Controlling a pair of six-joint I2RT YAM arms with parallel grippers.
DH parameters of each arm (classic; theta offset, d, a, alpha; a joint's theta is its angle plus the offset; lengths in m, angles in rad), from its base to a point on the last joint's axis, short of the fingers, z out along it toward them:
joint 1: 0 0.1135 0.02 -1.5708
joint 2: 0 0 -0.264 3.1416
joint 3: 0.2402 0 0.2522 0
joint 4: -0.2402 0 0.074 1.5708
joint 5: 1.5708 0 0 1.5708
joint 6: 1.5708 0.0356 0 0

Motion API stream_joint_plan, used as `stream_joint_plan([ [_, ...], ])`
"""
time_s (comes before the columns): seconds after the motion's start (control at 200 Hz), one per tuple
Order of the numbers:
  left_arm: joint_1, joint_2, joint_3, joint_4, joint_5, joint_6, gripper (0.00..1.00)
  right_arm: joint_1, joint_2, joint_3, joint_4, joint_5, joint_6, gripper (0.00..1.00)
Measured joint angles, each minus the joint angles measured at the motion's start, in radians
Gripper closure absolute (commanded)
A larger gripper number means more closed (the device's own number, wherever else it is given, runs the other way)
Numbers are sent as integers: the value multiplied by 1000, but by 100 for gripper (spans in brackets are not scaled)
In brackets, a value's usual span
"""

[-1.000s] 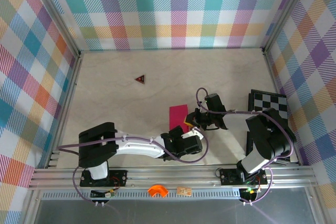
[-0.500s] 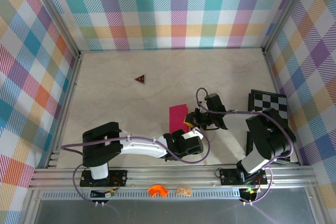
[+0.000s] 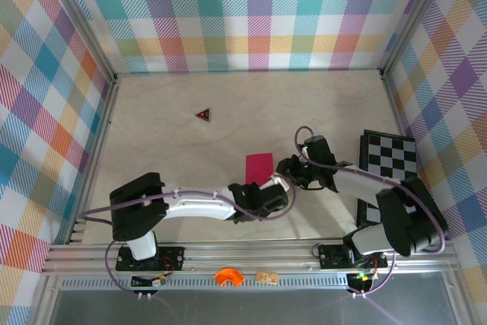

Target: Fold a paper plane with a square sheet of paper (pick it up from the middle)

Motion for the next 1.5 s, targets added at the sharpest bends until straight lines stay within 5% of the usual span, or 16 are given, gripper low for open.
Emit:
stream_joint_plan([
  [0.21,161,-57,-45,67,284,-76,80,-10,-185,-101,-87,134,-14,65],
  [0.47,188,-55,-53,71,465,-90,73,-10,-285,-136,-132,153,-31,64],
  [1.5,197,-49,-35,3,450,-48,78,-10,-219,-154,-79,30,-45,64],
])
